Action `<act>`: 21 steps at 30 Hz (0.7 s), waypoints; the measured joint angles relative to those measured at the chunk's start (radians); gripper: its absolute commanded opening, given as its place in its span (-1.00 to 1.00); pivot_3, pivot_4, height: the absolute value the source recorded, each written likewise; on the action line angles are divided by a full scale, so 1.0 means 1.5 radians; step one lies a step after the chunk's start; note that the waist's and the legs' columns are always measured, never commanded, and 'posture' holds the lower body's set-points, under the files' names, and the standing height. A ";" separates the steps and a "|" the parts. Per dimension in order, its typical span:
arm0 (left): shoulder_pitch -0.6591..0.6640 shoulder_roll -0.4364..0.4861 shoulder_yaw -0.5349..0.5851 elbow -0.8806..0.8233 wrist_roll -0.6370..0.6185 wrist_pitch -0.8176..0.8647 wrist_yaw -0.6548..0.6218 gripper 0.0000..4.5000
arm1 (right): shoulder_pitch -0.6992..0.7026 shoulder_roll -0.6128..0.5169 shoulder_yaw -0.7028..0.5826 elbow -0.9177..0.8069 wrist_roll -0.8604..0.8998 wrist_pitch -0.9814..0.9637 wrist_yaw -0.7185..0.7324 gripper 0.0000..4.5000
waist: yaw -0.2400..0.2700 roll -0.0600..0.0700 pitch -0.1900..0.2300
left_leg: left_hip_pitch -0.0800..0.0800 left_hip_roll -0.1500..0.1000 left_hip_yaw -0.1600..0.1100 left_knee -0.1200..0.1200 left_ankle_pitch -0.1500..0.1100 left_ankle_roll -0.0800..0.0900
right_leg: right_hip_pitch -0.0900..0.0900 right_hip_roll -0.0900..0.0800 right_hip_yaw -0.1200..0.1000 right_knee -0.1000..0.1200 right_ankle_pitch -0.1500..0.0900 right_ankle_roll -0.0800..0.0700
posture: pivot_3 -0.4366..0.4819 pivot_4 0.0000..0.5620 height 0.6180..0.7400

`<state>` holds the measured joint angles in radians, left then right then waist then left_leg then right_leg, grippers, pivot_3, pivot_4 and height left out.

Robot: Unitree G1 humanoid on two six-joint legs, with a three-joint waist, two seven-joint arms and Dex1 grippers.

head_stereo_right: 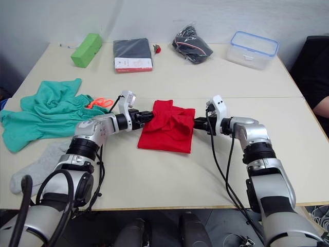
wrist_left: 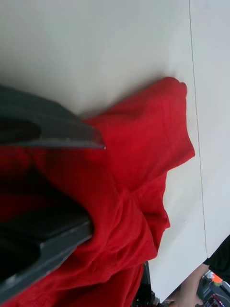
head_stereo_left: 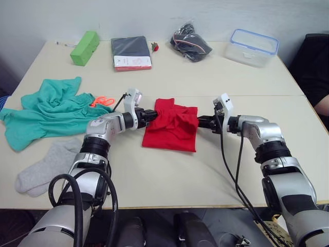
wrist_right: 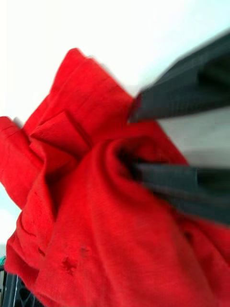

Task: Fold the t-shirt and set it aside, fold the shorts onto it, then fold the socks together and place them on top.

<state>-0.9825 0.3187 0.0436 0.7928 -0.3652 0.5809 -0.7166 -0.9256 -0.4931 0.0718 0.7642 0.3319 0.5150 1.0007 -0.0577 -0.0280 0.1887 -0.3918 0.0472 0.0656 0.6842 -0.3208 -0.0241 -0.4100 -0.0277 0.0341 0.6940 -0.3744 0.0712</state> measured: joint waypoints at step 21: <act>0.357 0.306 -0.165 -0.584 0.136 -0.205 -0.239 0.99 | 0.381 -0.170 0.051 -0.580 -0.144 -0.464 0.126 1.00 | 0.004 0.000 0.000 | 0.003 -0.001 0.000 -0.001 0.000 0.002 | 0.004 0.000 0.002 -0.004 0.000 0.000 | -0.05 -0.47 1.00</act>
<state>-0.4468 0.7781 -0.2032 -0.0836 -0.1613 0.2739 -1.0744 -0.3540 -0.7477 0.1488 -0.1056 0.1153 -0.1811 1.1891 -0.0523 -0.0277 0.1886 -0.3873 0.0463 0.0659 0.6827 -0.3202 -0.0216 -0.4040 -0.0269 0.0364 0.6880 -0.3744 0.0711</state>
